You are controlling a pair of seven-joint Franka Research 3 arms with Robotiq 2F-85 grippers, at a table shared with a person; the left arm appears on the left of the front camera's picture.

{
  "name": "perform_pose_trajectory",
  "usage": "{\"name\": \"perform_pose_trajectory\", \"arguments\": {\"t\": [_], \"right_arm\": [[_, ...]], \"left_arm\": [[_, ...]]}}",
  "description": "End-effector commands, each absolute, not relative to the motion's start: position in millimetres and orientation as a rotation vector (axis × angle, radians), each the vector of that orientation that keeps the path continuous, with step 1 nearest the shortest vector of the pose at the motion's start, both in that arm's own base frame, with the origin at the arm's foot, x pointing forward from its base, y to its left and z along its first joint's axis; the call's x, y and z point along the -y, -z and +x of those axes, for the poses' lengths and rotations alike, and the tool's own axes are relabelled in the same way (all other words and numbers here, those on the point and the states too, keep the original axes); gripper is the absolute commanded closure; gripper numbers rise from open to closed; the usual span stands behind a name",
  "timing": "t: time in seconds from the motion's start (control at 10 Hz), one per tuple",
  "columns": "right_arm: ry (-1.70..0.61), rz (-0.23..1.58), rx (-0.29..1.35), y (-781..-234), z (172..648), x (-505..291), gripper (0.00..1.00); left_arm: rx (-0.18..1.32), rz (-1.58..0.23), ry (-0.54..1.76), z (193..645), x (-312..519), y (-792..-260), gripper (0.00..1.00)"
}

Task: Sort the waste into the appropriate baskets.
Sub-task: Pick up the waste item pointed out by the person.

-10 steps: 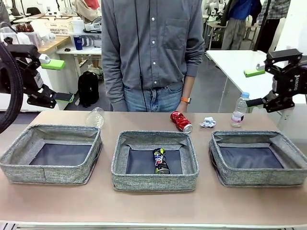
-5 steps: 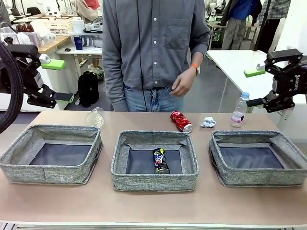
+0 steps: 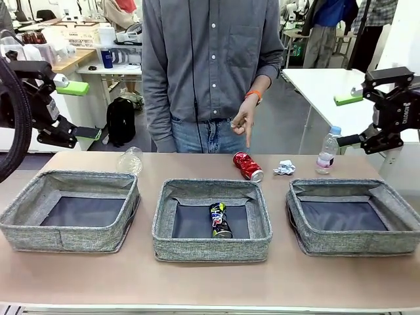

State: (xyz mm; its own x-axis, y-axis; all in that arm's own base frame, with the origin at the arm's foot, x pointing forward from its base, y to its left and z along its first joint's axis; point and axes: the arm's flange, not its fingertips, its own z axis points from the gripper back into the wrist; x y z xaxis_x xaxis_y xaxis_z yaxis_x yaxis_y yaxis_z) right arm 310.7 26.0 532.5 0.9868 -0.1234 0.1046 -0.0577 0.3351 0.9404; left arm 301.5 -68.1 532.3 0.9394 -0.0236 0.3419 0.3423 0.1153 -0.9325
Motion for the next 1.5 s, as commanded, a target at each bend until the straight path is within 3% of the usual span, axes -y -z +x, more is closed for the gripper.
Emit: {"name": "perform_pose_trajectory", "arguments": {"t": [0.0,0.4,0.5,0.7,0.9,1.1,1.2,1.4], "right_arm": [[0.046,1.251,0.173,-535.7,312.2,-28.4,0.00],[0.043,1.230,0.168,-532.5,310.7,-26.0,0.00],[0.109,0.990,0.267,-530.4,326.6,-40.5,0.00],[-0.019,0.428,0.273,-517.8,373.9,-88.8,0.00],[-0.140,0.167,0.143,-500.2,405.5,-117.4,0.00],[-0.107,0.237,0.279,-502.2,409.0,-126.8,0.00],[-0.136,0.362,0.227,-489.0,396.3,-131.3,0.00],[-0.136,0.362,0.227,-489.0,396.3,-131.3,0.00]], "left_arm": [[0.289,-1.456,0.283,301.1,70.7,-533.5,0.00],[0.289,-1.456,0.283,301.1,70.7,-533.5,0.00],[0.289,-1.456,0.283,301.1,70.7,-533.5,0.00],[0.289,-1.456,0.283,301.1,70.7,-533.5,0.00],[0.289,-1.456,0.283,301.1,70.7,-533.5,0.00],[0.289,-1.456,0.283,301.1,70.7,-533.5,0.00],[0.289,-1.456,0.283,301.1,70.7,-533.5,0.00],[0.289,-1.456,0.283,301.1,70.7,-533.5,0.00]]}}
